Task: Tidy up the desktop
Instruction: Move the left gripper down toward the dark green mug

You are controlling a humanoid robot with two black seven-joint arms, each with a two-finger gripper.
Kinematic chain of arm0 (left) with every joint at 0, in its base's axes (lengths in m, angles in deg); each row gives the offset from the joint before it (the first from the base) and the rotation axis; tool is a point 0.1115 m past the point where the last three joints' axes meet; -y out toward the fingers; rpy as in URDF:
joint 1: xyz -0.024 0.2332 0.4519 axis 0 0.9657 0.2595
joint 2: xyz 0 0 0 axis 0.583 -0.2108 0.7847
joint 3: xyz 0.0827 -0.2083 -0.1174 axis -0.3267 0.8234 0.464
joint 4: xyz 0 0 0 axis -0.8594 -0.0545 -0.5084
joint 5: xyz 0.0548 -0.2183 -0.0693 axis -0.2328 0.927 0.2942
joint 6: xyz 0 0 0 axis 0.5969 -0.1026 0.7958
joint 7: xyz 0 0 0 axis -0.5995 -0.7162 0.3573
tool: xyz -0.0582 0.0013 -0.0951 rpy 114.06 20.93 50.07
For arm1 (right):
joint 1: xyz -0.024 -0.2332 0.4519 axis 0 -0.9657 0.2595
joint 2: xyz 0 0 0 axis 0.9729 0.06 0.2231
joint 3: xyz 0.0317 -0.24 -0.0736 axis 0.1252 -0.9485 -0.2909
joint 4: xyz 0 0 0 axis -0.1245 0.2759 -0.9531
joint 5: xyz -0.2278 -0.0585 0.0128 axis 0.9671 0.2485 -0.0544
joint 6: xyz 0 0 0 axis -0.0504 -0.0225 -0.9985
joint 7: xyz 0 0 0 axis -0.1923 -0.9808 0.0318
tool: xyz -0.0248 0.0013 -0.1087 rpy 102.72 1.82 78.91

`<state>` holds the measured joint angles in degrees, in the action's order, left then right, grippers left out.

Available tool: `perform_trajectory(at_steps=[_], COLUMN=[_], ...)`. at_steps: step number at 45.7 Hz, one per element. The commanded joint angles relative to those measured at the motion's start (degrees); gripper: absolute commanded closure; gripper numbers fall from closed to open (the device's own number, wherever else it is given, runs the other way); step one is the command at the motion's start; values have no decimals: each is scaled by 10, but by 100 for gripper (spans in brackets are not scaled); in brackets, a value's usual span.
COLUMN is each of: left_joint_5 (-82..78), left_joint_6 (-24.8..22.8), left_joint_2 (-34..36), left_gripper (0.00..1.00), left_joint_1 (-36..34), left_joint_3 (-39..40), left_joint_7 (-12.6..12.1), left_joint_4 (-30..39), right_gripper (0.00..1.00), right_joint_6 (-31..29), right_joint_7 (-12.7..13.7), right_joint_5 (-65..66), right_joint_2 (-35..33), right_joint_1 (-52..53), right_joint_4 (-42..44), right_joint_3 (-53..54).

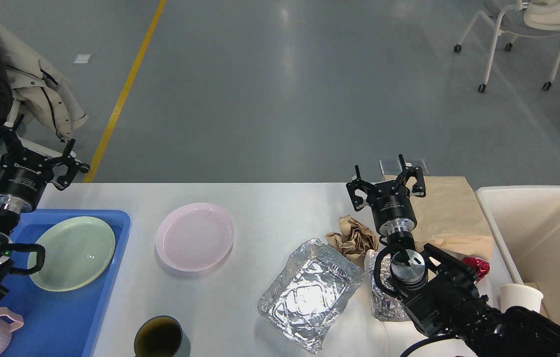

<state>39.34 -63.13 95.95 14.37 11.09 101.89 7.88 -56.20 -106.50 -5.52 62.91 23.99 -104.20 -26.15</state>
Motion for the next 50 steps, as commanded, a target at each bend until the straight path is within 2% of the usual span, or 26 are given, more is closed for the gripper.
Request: perform_trajectory(at_steps=[1,4,10,14,17,20,31,37,42,50], left_joint_5=[-1,-3,-28,-101,-208,-314,-632,-758,-835,-939], left_joint_6=[-1,-7,-2,-2,-1,2,24,21,21,23], left_joint_2=[73,106,228,289,322,370,604,616,571,465], left_gripper=[0,0,0,0,0,0,0,0,0,0], left_joint_1=[-34,-61,-166,-246,-301,-323,-359,-356,-342,-323], left_joint_3=[-83,-155,-329,-393,-401,-402,-399,-402,-420,-465], left_joint_7=[-5,-3,0,-4,-5,-4,-5,-4,-12,-74], left_joint_4=[1,27,155,226,278,353,723,785,805,805], right_gripper=[0,0,0,0,0,0,0,0,0,0], right_joint_6=[1,0,0,0,1,1,1,1,1,0], right_joint_7=[0,0,0,0,0,0,0,0,0,0], right_joint_5=[1,1,-1,-1,1,1,1,-1,-1,-1], right_joint_2=[0,0,0,0,0,0,0,0,0,0], right_joint_1=[0,0,0,-1,0,0,0,0,0,-1], right_joint_4=[1,1,0,0,1,1,2,1,1,0], right_joint_3=[0,0,0,0,0,0,0,0,0,0])
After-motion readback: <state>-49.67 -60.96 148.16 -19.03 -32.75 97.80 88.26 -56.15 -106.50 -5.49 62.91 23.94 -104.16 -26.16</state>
